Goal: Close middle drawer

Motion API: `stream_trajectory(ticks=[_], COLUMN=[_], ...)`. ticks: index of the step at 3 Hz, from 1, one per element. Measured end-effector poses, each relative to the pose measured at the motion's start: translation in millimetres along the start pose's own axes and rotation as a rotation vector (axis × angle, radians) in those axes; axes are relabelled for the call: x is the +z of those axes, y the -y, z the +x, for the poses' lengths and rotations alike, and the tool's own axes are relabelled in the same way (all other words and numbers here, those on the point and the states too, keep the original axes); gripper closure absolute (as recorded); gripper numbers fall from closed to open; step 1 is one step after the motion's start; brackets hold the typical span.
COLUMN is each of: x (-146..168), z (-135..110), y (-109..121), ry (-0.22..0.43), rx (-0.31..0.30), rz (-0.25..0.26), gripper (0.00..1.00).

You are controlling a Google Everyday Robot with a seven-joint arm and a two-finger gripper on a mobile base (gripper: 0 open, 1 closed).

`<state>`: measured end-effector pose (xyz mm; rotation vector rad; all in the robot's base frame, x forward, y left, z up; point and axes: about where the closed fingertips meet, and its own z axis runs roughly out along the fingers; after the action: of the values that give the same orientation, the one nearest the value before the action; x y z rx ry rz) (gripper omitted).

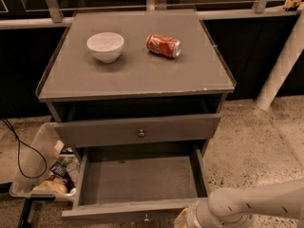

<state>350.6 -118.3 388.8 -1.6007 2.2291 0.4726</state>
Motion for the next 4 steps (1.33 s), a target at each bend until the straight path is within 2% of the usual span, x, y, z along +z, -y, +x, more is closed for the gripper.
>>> stream_trajectory(ticks=[2,3,4], x=[0.0,1.3,1.4], z=[0.0,-2.7,-4.2], y=[0.0,3.1,0.2], ry=[0.0,0.0,0.001], rx=[0.0,-0.007,-0.011], rz=[0.0,0.006,0.01], gripper=[0.17,0.0,0.0])
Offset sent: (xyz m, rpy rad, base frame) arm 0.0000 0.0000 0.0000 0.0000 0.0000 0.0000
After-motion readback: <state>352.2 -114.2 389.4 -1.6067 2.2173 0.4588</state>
